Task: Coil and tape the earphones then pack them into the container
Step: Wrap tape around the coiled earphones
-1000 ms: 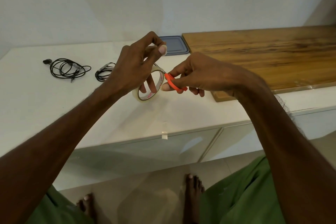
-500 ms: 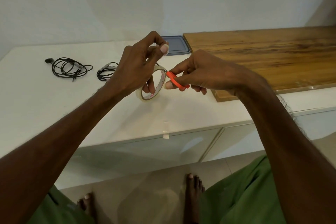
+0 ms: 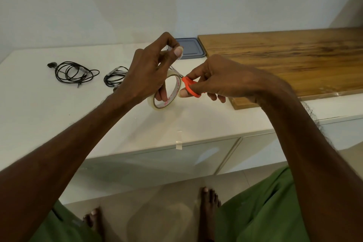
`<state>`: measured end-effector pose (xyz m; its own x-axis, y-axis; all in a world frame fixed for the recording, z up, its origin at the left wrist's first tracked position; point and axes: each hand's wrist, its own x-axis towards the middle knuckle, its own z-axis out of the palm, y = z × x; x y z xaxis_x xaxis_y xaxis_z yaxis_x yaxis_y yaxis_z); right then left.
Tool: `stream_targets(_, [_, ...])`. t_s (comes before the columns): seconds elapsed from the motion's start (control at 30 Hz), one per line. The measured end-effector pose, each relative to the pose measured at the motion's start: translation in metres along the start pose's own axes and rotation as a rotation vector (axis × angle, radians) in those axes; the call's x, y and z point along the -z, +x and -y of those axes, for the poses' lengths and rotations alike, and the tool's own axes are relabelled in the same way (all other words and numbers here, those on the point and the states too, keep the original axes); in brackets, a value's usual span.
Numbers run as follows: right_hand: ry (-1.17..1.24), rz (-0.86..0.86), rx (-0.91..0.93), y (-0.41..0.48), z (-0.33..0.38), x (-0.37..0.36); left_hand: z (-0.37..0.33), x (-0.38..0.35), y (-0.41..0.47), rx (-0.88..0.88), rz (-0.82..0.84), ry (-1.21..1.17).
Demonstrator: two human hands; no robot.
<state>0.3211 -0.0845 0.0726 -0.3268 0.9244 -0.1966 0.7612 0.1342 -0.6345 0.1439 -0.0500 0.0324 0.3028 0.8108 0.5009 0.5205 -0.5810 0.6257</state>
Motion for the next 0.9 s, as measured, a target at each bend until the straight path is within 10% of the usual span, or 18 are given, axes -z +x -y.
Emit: stream_targets(0.9, [0.029,-0.047,0.049,0.0027,0.0004,0.0069,-0.0006,-0.0020,-0.0002,-0.055,-0.045,0.033])
